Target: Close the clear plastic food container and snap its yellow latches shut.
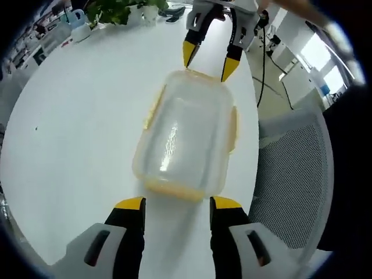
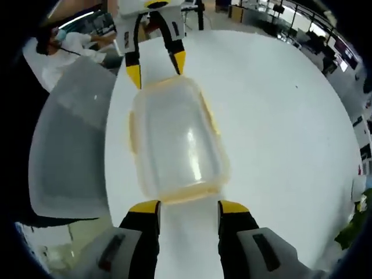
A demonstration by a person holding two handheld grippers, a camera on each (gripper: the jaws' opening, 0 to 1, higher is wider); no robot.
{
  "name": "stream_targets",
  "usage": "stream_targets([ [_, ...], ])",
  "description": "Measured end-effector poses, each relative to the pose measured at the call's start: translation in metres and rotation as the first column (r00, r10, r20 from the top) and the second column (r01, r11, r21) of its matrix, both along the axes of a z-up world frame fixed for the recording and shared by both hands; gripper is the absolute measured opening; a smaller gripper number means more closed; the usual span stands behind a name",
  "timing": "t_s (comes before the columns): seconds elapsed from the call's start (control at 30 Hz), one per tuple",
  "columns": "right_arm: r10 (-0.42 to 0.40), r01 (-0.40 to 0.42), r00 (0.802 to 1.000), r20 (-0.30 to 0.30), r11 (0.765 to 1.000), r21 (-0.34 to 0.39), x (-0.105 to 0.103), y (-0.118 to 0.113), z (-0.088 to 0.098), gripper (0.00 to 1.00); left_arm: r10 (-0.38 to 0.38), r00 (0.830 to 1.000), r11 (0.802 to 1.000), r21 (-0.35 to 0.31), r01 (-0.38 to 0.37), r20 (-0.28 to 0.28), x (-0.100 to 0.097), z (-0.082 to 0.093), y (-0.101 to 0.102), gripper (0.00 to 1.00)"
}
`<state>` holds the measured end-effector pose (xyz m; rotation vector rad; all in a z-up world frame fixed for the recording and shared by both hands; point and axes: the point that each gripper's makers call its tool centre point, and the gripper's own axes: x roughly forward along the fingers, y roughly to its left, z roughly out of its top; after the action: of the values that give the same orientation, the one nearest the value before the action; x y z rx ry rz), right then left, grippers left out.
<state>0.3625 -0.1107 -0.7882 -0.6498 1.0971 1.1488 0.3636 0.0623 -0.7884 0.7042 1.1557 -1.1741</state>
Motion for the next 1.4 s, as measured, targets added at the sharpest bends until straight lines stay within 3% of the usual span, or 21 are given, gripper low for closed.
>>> stream_targets([
  [0.17, -0.093, 0.095, 0.994, -0.05, 0.995, 0.024, -0.001, -0.001, 0.002, 0.36, 0.136, 0.988, 0.989, -0.045, -0.14, -0.077, -0.001, 0.004, -0.003, 0.44],
  [0.43, -0.179, 0.183, 0.982, -0.061, 0.98, 0.071, 0.005, -0.001, 0.007, 0.36, 0.207, 0.975, 0.975, -0.061, -0.212, -0.084, 0.003, 0.003, 0.002, 0.43],
  [0.57, -0.232, 0.239, 0.969, -0.089, 0.968, 0.076, 0.004, -0.001, 0.006, 0.37, 0.273, 0.955, 0.957, -0.07, -0.282, -0.12, 0.002, 0.003, 0.003, 0.44],
  [0.63, -0.287, 0.3, 0.947, -0.143, 0.951, 0.078, -0.001, 0.001, 0.005, 0.37, 0.315, 0.936, 0.939, -0.093, -0.331, -0.155, 0.001, 0.005, 0.0, 0.44],
  [0.7, -0.312, 0.326, 0.94, -0.138, 0.94, 0.099, 0.003, 0.002, 0.006, 0.41, 0.363, 0.915, 0.918, -0.1, -0.383, -0.175, 0.002, 0.005, 0.0, 0.44],
  [0.77, -0.378, 0.402, 0.905, -0.198, 0.911, 0.098, 0.001, 0.004, 0.005, 0.43, 0.391, 0.901, 0.906, -0.095, -0.412, -0.186, 0.004, 0.002, 0.002, 0.44],
  [0.87, -0.413, 0.443, 0.885, -0.216, 0.889, 0.113, 0.003, 0.004, 0.004, 0.47, 0.434, 0.876, 0.884, -0.09, -0.459, -0.21, 0.004, 0.0, 0.004, 0.44],
  [0.9, -0.425, 0.456, 0.878, -0.22, 0.883, 0.11, 0.004, 0.002, 0.002, 0.48, 0.469, 0.849, 0.857, -0.105, -0.504, -0.244, 0.003, 0.002, 0.0, 0.44],
  [0.93, -0.432, 0.463, 0.875, -0.22, 0.88, 0.11, 0.005, 0.001, 0.002, 0.48, 0.481, 0.838, 0.848, -0.107, -0.519, -0.256, 0.003, 0.002, 0.0, 0.44],
  [0.97, -0.441, 0.472, 0.869, -0.223, 0.875, 0.111, 0.005, 0.0, 0.002, 0.48, 0.515, 0.808, 0.82, -0.11, -0.562, -0.286, 0.004, 0.003, -0.001, 0.44],
  [1.03, -0.47, 0.507, 0.848, -0.244, 0.855, 0.113, 0.005, 0.0, 0.003, 0.48, 0.539, 0.79, 0.8, -0.116, -0.589, -0.293, 0.006, 0.004, 0.0, 0.44],
  [1.17, -0.509, 0.552, 0.815, -0.278, 0.828, 0.102, 0.002, 0.0, 0.001, 0.46, 0.577, 0.767, 0.779, -0.095, -0.62, -0.282, 0.008, -0.003, 0.006, 0.44],
  [1.27, -0.538, 0.584, 0.792, -0.29, 0.805, 0.102, 0.002, 0.002, 0.0, 0.45, 0.613, 0.725, 0.738, -0.099, -0.667, -0.313, 0.009, -0.004, 0.003, 0.43],
  [1.3, -0.548, 0.594, 0.785, -0.289, 0.798, 0.099, 0.003, 0.002, -0.001, 0.45, 0.612, 0.728, 0.739, -0.105, -0.666, -0.309, 0.009, -0.004, 0.003, 0.42],
  [1.37, -0.577, 0.626, 0.759, -0.301, 0.774, 0.095, 0.003, 0.002, -0.002, 0.45, 0.633, 0.709, 0.721, -0.098, -0.686, -0.309, 0.009, -0.003, 0.004, 0.41],
  [1.4, -0.588, 0.643, 0.743, -0.319, 0.759, 0.097, 0.002, 0.004, -0.001, 0.45, 0.655, 0.685, 0.698, -0.092, -0.71, -0.318, 0.009, -0.004, 0.004, 0.41],
])
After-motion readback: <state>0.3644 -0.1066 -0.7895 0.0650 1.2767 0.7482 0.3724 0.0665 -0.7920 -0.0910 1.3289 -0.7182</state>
